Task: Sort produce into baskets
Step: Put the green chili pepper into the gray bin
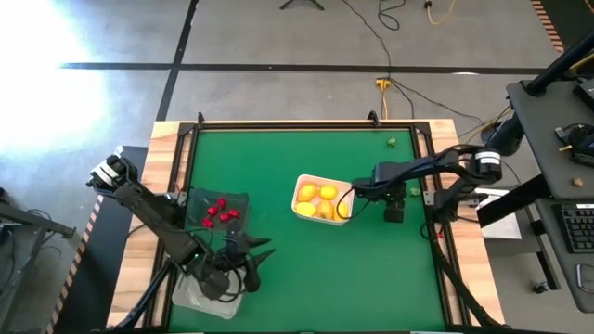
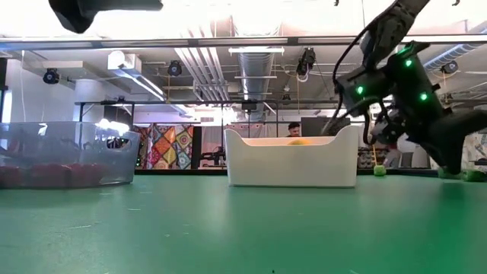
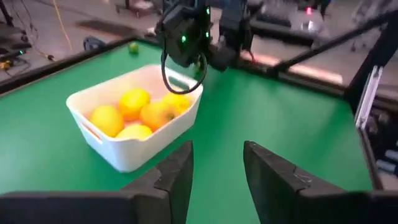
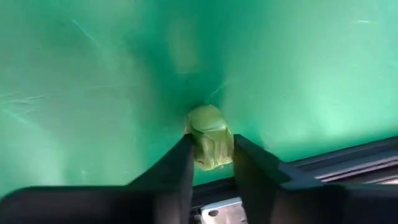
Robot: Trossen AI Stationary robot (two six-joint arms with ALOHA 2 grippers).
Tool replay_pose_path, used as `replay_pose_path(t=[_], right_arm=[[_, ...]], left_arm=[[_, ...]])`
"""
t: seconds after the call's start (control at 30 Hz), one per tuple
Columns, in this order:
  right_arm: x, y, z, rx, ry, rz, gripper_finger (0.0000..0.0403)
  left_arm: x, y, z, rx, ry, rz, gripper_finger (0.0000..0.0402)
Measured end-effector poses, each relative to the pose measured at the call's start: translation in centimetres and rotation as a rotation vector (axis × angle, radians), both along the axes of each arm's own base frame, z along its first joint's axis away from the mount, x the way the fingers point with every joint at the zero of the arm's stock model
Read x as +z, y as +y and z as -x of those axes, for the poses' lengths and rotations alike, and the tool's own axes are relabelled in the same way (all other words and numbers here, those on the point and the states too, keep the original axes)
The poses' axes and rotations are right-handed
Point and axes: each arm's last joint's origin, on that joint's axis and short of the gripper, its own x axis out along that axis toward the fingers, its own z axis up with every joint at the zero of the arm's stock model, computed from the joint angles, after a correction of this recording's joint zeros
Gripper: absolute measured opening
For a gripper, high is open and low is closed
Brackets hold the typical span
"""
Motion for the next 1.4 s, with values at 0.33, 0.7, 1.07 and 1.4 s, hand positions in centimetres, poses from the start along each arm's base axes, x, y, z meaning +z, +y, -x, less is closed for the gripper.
replay_pose_path(t=[0.33, 0.7, 1.07, 1.4], right_arm=[[5.2, 2.3, 1.2, -0.181, -0.239, -0.041, 0.004], [5.8, 16.0, -1.7, -0.047, -0.712, -0.25, 0.004], [4.3, 20.6, -9.9, 0.179, -0.954, -0.2, 0.0052], [2.5, 23.1, -14.7, 0.363, -0.883, -0.096, 0.0123]], left_arm=[[-0.6, -2.0, -1.4, 0.21, -0.193, -0.134, 0.0092], [-2.0, -2.1, -2.6, 0.168, -0.084, -0.331, 0.0084], [-2.3, -2.5, -2.7, 0.118, -0.104, -0.262, 0.0111], [-2.5, -2.9, -3.1, -0.031, -0.133, -0.054, 0.0179]])
